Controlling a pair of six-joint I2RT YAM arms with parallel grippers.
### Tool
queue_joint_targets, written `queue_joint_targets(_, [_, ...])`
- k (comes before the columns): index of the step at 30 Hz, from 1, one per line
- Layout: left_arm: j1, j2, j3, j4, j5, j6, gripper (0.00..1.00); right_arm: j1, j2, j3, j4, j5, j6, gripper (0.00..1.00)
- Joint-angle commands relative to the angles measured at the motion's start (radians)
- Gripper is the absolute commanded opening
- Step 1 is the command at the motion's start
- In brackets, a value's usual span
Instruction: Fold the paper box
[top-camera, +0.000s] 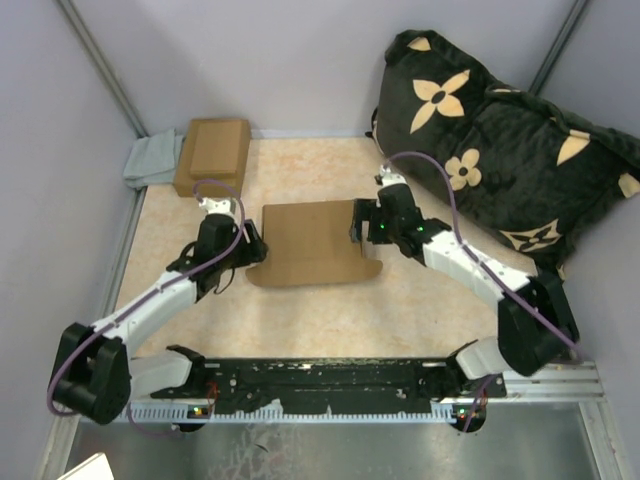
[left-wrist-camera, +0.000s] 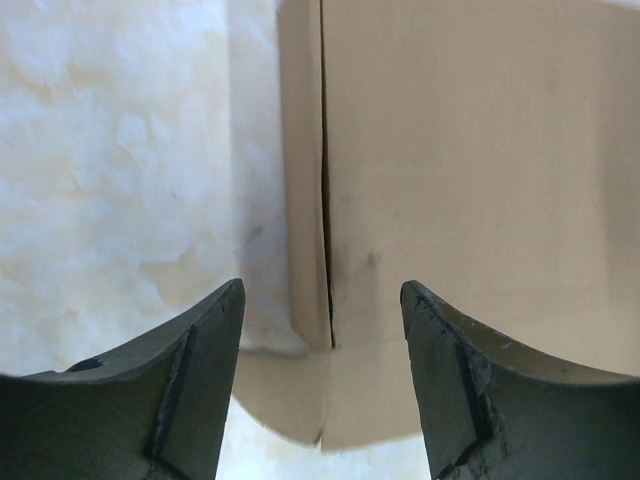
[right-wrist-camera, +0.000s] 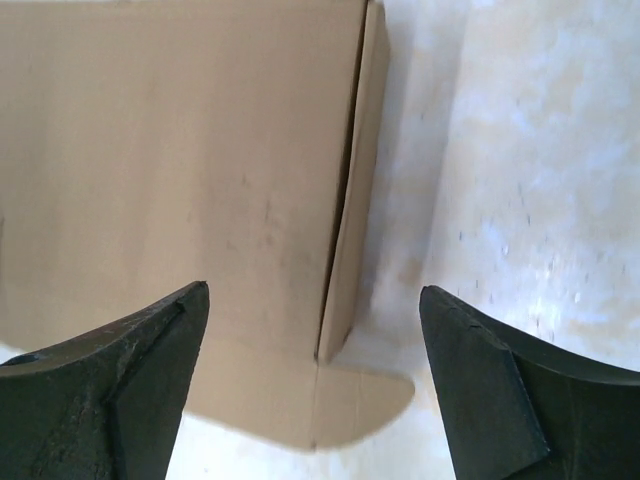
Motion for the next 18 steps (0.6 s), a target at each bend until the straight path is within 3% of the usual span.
queue_joint_targets(1, [-0.006,-0.114,-0.115,0.025,0.142,0.017,0.70,0.006,-0.153,-0.096,-0.045,-0.080,0.021,0.87])
queue_joint_targets(6, [-0.007,-0.182,-0.174,0.028,0.176,0.021,0.71,0.033,-0.177,-0.133,-0.082,-0.084,0.041,0.87])
queue_joint_targets(18, [-0.031,-0.151,-0.199,0.042,0.256,0.011,0.71,0.116,-0.113,-0.174,-0.100,-0.073,0.066,0.84])
